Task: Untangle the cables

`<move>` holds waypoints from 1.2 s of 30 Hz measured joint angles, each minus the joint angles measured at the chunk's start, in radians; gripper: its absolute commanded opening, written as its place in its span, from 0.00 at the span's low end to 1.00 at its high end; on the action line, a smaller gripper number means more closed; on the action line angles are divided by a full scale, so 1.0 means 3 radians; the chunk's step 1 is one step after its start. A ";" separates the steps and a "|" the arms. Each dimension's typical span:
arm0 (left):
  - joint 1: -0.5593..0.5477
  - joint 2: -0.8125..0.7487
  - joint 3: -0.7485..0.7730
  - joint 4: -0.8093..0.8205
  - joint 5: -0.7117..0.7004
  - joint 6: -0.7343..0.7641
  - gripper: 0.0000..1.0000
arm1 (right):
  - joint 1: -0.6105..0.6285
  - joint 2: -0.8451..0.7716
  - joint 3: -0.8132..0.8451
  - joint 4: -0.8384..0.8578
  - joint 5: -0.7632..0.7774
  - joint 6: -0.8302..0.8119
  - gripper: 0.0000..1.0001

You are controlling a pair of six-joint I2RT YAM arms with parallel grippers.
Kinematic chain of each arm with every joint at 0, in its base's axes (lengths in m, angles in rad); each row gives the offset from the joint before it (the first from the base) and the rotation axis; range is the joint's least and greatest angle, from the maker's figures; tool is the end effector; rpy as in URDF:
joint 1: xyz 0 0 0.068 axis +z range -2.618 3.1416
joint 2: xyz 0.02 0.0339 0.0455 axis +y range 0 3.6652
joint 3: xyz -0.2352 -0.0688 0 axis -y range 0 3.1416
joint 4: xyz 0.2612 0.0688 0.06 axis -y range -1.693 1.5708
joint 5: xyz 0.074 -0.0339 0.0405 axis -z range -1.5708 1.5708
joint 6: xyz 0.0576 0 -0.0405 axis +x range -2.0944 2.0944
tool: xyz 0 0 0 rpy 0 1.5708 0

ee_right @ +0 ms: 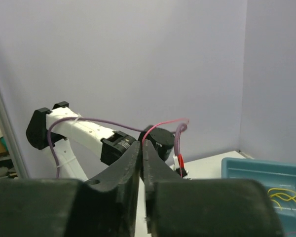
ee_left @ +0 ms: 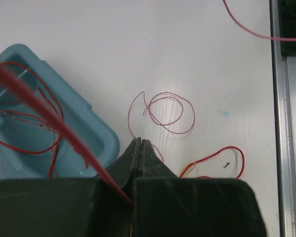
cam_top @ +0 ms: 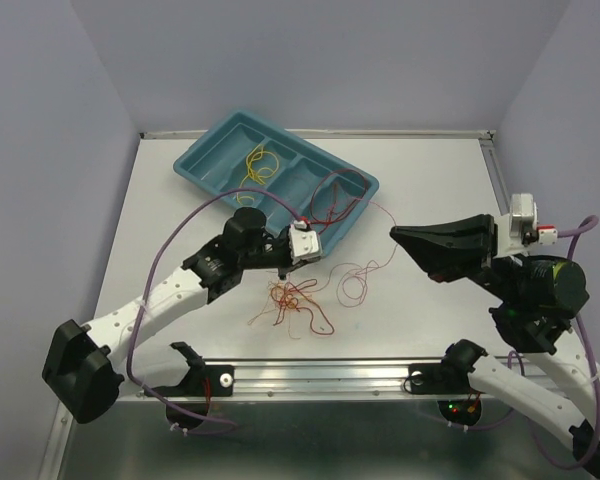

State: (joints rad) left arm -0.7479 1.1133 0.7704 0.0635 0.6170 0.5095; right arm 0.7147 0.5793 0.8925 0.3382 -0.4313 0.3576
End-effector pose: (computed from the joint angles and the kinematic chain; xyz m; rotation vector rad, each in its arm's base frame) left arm 0.1962 -0.2275 0.2598 1.4148 1.2074 -0.7343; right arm 0.1003 0.1189 0.4564 -0.5909 0.8728 1.1761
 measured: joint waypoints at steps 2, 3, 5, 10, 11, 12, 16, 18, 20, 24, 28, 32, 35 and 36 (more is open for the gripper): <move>0.0034 -0.0008 0.0164 -0.0094 -0.0038 -0.0053 0.00 | 0.0000 0.0051 -0.0041 -0.0005 0.0064 -0.0055 0.20; 0.0037 -0.0015 0.0278 -0.0159 -0.0070 -0.0079 0.00 | 0.0000 0.0074 -0.0066 -0.0005 0.0092 -0.0064 0.20; 0.0038 -0.0052 0.0510 -0.0285 -0.0220 -0.0137 0.00 | 0.0000 0.0145 -0.0150 -0.0010 0.0167 -0.0106 0.20; 0.0184 0.0006 0.1329 -0.0638 -0.0643 -0.0290 0.00 | 0.0000 0.0389 -0.0273 -0.0056 0.0333 -0.0163 0.32; 0.0292 0.0041 0.1526 -0.0676 -0.0722 -0.0337 0.00 | 0.0000 0.0476 -0.0275 -0.0056 0.0365 -0.0169 0.39; 0.0385 0.0061 0.1661 -0.0711 -0.0785 -0.0374 0.00 | 0.0000 0.0556 -0.0275 -0.0052 0.0385 -0.0164 0.56; 0.0615 0.0130 0.2066 -0.0844 -0.1064 -0.0501 0.00 | 0.0000 0.0801 -0.0275 -0.0052 0.0441 -0.0148 0.74; 0.0655 0.0175 0.2243 -0.0930 -0.1194 -0.0530 0.00 | 0.0000 0.0876 -0.0277 -0.0046 0.0451 -0.0150 0.77; 0.0693 0.0245 0.2420 -0.0988 -0.1319 -0.0544 0.00 | 0.0000 0.0933 -0.0294 -0.0027 0.0455 -0.0148 0.78; 0.0762 0.0421 0.2761 -0.1057 -0.1509 -0.0543 0.00 | 0.0000 0.1003 -0.0367 0.0065 0.0464 -0.0148 0.85; 0.0799 0.0645 0.3137 -0.1119 -0.1712 -0.0526 0.00 | 0.0000 0.1189 -0.0435 0.0142 0.0432 -0.0145 0.86; 0.0821 0.0872 0.3471 -0.1143 -0.1864 -0.0491 0.00 | 0.0000 0.1459 -0.0459 0.0146 0.0390 -0.0130 0.86; 0.0842 0.1040 0.3694 -0.1152 -0.1977 -0.0443 0.00 | 0.0000 0.1506 -0.0496 0.0141 0.0385 -0.0120 0.86; 0.0844 0.1106 0.3789 -0.1164 -0.2010 -0.0420 0.00 | 0.0000 0.1497 -0.0504 0.0142 0.0385 -0.0118 0.86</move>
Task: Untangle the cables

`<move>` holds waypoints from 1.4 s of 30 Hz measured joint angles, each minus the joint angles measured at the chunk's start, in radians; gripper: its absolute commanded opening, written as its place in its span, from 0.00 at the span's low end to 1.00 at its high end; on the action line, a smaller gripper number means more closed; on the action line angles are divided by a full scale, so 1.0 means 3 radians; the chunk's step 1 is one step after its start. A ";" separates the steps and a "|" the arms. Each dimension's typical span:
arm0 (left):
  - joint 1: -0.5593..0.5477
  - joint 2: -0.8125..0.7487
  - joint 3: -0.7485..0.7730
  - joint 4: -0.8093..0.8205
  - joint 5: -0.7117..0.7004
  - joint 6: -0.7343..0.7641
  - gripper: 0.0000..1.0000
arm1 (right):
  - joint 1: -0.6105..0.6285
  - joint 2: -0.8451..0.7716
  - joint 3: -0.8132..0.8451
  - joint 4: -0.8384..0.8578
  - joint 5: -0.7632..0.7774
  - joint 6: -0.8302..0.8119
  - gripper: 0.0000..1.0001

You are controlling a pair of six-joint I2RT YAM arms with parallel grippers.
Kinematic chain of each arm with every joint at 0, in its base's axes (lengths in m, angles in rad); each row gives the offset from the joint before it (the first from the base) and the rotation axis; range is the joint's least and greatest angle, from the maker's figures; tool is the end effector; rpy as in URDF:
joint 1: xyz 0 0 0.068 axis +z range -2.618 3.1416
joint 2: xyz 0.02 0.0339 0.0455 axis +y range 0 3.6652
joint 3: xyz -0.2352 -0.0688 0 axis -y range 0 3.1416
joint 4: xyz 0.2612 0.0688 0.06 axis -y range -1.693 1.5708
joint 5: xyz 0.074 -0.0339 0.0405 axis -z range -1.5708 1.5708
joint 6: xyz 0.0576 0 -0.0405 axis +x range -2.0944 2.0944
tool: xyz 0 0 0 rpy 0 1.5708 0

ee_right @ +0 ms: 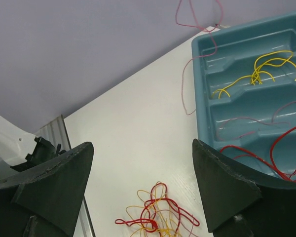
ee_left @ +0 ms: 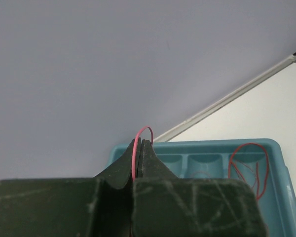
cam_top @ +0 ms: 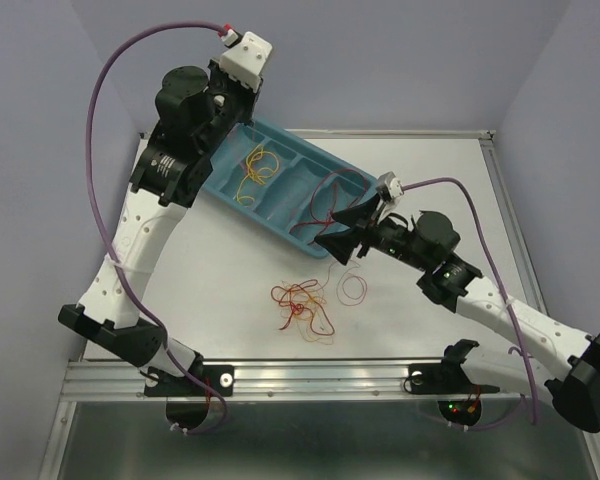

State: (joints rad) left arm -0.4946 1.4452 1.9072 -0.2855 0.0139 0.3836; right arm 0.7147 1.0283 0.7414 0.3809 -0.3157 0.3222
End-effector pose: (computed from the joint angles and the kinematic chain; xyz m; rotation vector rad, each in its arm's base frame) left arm 0.2876 -0.1560 0.5401 0.6035 1.2578 -0.1021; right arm 0.2105 0.2064 0.3106 -0.5690 1.4698 1.0599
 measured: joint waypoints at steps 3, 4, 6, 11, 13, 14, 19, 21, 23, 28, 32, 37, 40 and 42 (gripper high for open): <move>0.0022 0.0155 0.0230 -0.0008 -0.0099 0.0069 0.00 | 0.0000 -0.0060 -0.0019 0.0008 0.0004 0.0011 0.86; 0.0024 0.0177 0.0262 -0.0008 -0.0117 0.0085 0.00 | 0.0000 -0.0094 -0.0019 0.0009 0.0011 0.0013 0.86; 0.0042 0.0224 0.0360 -0.0008 -0.0164 0.0127 0.00 | 0.0000 -0.0160 -0.0023 0.0019 0.0023 0.0015 0.87; 0.0051 0.0244 0.0537 0.0025 -0.0174 0.0202 0.00 | 0.0000 -0.0356 -0.0097 0.0084 0.0055 0.0022 0.88; 0.0051 0.0244 0.0635 0.0066 -0.0160 0.0226 0.00 | 0.0000 -0.0406 -0.0126 0.0098 0.0074 0.0022 0.88; 0.0051 0.0244 0.0676 0.0089 -0.0146 0.0235 0.00 | 0.0000 -0.0422 -0.0131 0.0093 0.0088 0.0022 0.88; 0.0056 0.0239 0.0838 0.0182 -0.0036 0.0249 0.00 | 0.0000 -0.0454 -0.0131 0.0102 0.0134 0.0022 0.88; 0.0057 0.0220 0.0843 0.0221 0.0038 0.0247 0.00 | 0.0000 -0.0462 -0.0131 0.0103 0.0145 0.0022 0.88; 0.0057 0.0198 0.0835 0.0244 0.0108 0.0239 0.00 | 0.0000 -0.0469 -0.0131 0.0103 0.0156 0.0022 0.88; 0.0061 -0.0062 0.0538 0.0354 0.0371 0.0182 0.00 | 0.0000 -0.0488 -0.0154 0.0104 0.0158 0.0022 0.88; 0.0061 -0.0380 0.0309 0.0350 0.0618 0.0069 0.00 | 0.0000 -0.0490 -0.0193 0.0097 0.0158 0.0022 0.89; 0.0061 -0.0913 -0.0117 0.0422 0.0816 0.0003 0.00 | 0.0000 -0.0533 -0.0212 0.0102 0.0163 0.0022 0.89; 0.0061 -0.0966 -0.0114 0.0491 0.0809 0.0008 0.00 | 0.0000 -0.0561 -0.0215 0.0102 0.0172 0.0020 0.89; 0.0061 -0.0979 -0.0081 0.0538 0.0792 0.0014 0.00 | 0.0000 -0.0580 -0.0215 0.0102 0.0181 0.0020 0.89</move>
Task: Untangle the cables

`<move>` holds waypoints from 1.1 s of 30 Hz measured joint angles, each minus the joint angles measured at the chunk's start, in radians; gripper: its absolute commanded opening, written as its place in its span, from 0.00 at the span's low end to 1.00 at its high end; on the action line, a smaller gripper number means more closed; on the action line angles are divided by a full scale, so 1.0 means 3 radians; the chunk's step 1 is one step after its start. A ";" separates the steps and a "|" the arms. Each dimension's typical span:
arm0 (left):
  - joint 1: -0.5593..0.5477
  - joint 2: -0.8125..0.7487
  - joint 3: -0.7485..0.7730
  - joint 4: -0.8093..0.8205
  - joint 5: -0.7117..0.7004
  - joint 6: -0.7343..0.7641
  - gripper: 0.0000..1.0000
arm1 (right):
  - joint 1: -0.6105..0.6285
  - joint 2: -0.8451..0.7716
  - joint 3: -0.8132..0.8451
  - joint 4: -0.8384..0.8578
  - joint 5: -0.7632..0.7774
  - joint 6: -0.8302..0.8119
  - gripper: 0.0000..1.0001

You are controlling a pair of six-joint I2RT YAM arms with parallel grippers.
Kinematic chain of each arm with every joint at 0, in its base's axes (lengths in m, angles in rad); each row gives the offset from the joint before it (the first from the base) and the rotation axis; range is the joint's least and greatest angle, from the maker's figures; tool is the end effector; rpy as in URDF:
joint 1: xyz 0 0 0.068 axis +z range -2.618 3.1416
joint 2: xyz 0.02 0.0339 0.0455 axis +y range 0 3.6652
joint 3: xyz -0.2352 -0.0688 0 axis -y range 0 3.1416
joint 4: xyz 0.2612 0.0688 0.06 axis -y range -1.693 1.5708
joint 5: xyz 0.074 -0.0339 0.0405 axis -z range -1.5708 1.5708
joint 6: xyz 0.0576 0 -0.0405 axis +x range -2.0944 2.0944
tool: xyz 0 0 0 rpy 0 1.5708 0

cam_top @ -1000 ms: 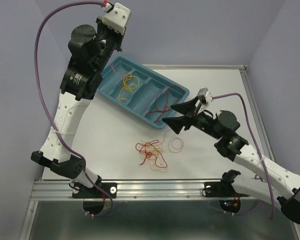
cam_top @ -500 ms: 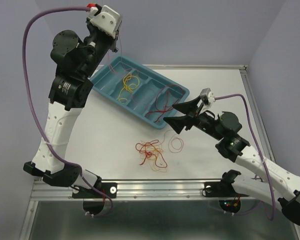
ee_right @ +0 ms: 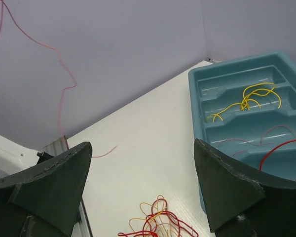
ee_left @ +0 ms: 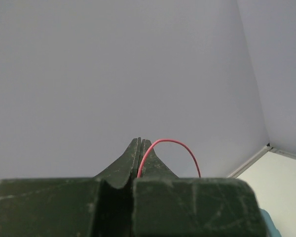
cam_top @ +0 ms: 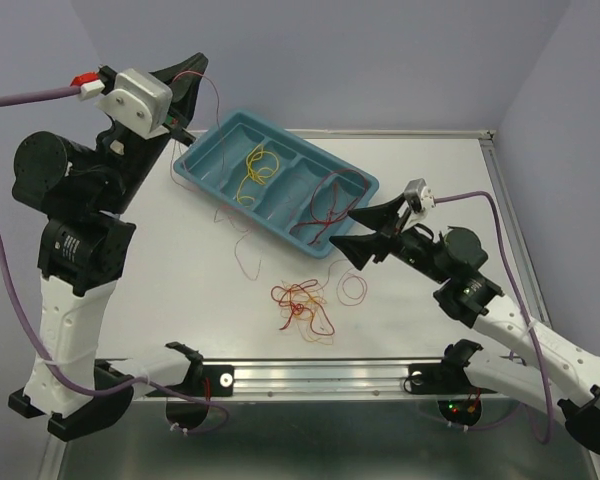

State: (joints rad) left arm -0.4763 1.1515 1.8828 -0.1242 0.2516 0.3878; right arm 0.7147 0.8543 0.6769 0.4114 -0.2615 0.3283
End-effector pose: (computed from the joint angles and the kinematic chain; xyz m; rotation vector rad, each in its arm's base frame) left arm 0.1580 -0.0976 0.6215 0.6126 0.7743 -0.2024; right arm 0.1861 0.1812 0.3339 -0.4992 1.3336 1.0463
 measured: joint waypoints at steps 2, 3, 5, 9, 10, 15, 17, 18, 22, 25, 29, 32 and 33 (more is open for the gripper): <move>0.0000 0.0062 0.0093 0.0029 -0.0046 0.0018 0.00 | 0.0000 -0.0027 -0.0004 0.0000 0.0010 0.0000 0.89; 0.0000 0.0116 0.0149 0.0029 -0.0071 0.0023 0.00 | 0.0000 -0.0042 -0.0010 0.0003 0.0014 0.0000 0.89; 0.0000 0.0295 0.0332 0.0037 -0.0159 0.0028 0.00 | 0.0000 -0.0062 -0.0015 0.0001 0.0019 0.0000 0.89; 0.0000 0.0759 0.0839 -0.0019 -0.0315 0.0053 0.00 | 0.0000 -0.0079 -0.0017 0.0003 0.0039 0.0001 0.89; 0.0000 0.0885 0.0919 -0.0009 -0.0345 0.0061 0.00 | 0.0000 -0.0079 -0.0017 0.0001 0.0041 0.0001 0.89; 0.0001 0.1354 0.0966 -0.0078 -0.0435 0.0095 0.00 | 0.0000 -0.0098 -0.0017 0.0000 0.0060 0.0001 0.90; 0.0001 0.1499 0.0966 -0.0085 -0.0460 0.0112 0.00 | 0.0000 -0.0120 -0.0017 0.0001 0.0062 0.0001 0.90; 0.0001 0.1564 0.0966 -0.0085 -0.0479 0.0125 0.00 | 0.0000 -0.0130 -0.0017 0.0001 0.0062 0.0001 0.90; 0.0006 0.1600 0.0710 0.0033 -0.0510 0.0161 0.00 | 0.0000 -0.0163 -0.0018 0.0003 0.0061 0.0003 0.90; 0.0024 0.1479 0.0234 0.0280 -0.0498 0.0188 0.00 | 0.0000 -0.0170 -0.0019 0.0001 0.0060 0.0005 0.90; 0.0041 0.1319 -0.0500 0.0553 -0.0465 0.0230 0.00 | 0.0000 -0.0184 -0.0022 0.0003 0.0060 0.0015 0.91; 0.0047 0.1259 -0.1043 0.0731 -0.0422 0.0257 0.00 | 0.0000 -0.0184 -0.0022 0.0001 0.0060 0.0015 0.91; 0.0053 0.1258 -0.1158 0.0774 -0.0411 0.0263 0.00 | 0.0000 -0.0181 -0.0022 0.0003 0.0060 0.0017 0.91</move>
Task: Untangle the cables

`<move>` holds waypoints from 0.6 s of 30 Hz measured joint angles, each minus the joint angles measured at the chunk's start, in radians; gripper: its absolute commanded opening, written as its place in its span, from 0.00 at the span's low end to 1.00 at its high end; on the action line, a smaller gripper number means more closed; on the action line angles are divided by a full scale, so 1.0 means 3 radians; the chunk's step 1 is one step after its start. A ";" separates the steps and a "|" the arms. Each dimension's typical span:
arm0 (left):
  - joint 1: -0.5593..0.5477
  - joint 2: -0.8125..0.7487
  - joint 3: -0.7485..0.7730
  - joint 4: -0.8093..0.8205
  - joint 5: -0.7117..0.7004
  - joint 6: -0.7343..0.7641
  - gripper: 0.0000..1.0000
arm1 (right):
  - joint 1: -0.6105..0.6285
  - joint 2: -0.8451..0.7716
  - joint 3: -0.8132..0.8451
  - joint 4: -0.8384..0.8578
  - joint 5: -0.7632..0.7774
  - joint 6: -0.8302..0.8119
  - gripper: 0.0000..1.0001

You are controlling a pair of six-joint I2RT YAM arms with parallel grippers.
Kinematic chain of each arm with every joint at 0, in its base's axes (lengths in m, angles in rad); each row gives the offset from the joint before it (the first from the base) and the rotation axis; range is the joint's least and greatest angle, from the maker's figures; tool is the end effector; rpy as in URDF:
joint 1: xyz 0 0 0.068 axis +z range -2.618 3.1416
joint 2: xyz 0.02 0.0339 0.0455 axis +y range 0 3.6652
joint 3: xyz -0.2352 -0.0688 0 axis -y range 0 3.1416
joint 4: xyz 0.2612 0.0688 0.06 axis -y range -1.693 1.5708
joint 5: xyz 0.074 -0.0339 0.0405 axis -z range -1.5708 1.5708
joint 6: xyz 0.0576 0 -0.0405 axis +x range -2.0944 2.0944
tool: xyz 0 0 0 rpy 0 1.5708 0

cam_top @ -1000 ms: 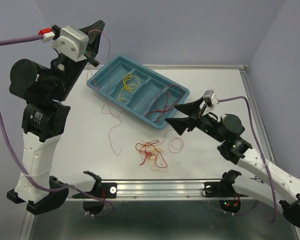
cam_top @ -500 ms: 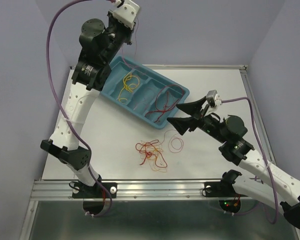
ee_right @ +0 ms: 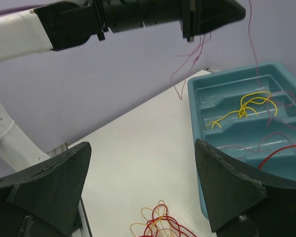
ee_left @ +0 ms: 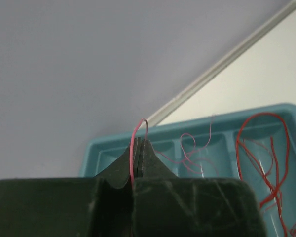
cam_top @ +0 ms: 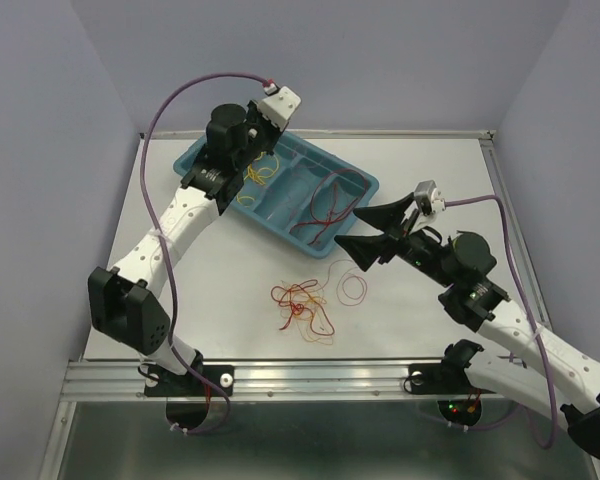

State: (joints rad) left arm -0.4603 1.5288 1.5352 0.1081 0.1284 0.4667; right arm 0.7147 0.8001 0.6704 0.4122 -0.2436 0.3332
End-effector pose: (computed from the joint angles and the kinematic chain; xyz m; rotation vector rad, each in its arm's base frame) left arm 0.3562 -0.1848 0.4251 0.7439 1.2538 -0.0883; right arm 0.1780 0.1728 0.3442 -0.4733 1.2874 1.0453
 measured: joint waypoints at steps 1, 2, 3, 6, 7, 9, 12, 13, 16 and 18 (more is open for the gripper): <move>0.0008 0.0000 -0.0120 0.0027 0.0011 0.0013 0.00 | 0.0000 0.0004 0.0000 -0.0001 0.0000 0.0000 0.91; 0.0014 0.0000 -0.0237 0.0028 0.0017 0.0022 0.00 | 0.0000 0.0011 0.0000 0.0000 0.0000 0.0000 0.91; 0.0015 0.0000 -0.0336 0.0028 0.0020 0.0028 0.00 | 0.0000 0.0023 0.0000 0.0000 0.0000 0.0000 0.91; 0.0061 0.0000 -0.0431 0.0053 0.0036 0.0033 0.00 | 0.0000 0.0053 0.0000 -0.0003 0.0000 0.0000 0.91; 0.0090 -0.0009 -0.0431 0.0094 0.0045 0.0019 0.00 | 0.0000 0.0065 0.0000 -0.0001 0.0001 0.0000 0.91; 0.0156 -0.0051 -0.0431 0.0153 0.0067 -0.0009 0.00 | 0.0000 0.0070 0.0000 -0.0004 0.0000 0.0000 0.91; 0.0301 -0.0186 -0.0384 0.0195 0.0102 -0.0066 0.00 | 0.0000 0.0070 0.0000 -0.0001 0.0000 0.0000 0.91; 0.0333 -0.0211 -0.0334 0.0195 0.0113 -0.0075 0.00 | 0.0000 0.0074 0.0000 -0.0001 0.0000 0.0000 0.91; 0.0403 -0.0272 -0.0127 0.0187 0.0192 -0.0092 0.00 | 0.0000 0.0081 0.0000 -0.0003 0.0001 0.0000 0.91; 0.0401 -0.0340 -0.0067 0.0187 0.0318 -0.0102 0.00 | 0.0000 0.0083 0.0000 -0.0001 0.0001 0.0000 0.91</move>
State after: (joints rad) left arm -0.3401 1.4269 1.5150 0.1642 0.2237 0.4362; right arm 0.7147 0.8249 0.6704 0.4118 -0.2432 0.3332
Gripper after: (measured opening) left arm 0.018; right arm 0.906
